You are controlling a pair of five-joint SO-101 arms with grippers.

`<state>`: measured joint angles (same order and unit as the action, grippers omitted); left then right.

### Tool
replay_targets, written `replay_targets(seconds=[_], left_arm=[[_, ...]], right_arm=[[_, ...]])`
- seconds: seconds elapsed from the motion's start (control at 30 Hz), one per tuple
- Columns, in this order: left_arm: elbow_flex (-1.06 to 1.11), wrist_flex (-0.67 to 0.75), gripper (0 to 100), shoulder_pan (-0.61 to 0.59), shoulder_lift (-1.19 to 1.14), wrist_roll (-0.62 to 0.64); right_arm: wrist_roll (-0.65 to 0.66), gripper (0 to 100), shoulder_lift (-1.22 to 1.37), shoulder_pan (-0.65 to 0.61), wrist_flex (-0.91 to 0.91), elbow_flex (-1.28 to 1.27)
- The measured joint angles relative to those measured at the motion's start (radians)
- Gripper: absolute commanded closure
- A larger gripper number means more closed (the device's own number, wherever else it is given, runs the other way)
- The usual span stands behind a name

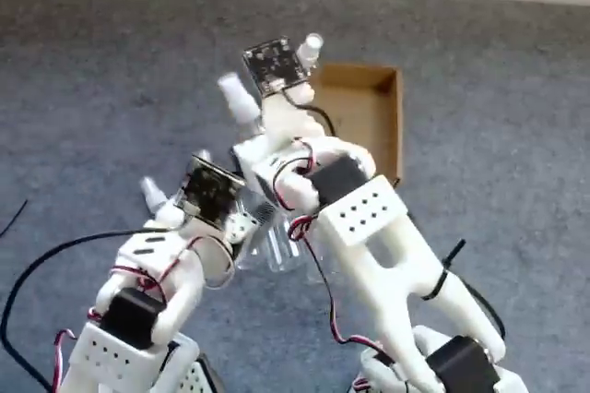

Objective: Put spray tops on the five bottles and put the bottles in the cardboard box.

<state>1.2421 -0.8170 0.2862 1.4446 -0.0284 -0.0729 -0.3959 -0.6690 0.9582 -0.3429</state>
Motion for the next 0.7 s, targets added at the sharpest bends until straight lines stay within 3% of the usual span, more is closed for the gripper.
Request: replay_targets(seconds=[0.5, 0.6, 0.7], left_arm=[[0.014, 0.031, 79, -0.029, 0.000, 0.000], [0.014, 0.032, 79, -0.031, 0.006, 0.000], [0.015, 0.032, 79, -0.058, 0.008, -0.002]], right_arm=[[0.009, 99.5, -0.114, 0.014, 0.075, 0.031], [0.049, 99.5, -0.114, 0.095, 0.086, 0.031], [0.081, 99.5, -0.114, 0.261, 0.068, 0.028]])
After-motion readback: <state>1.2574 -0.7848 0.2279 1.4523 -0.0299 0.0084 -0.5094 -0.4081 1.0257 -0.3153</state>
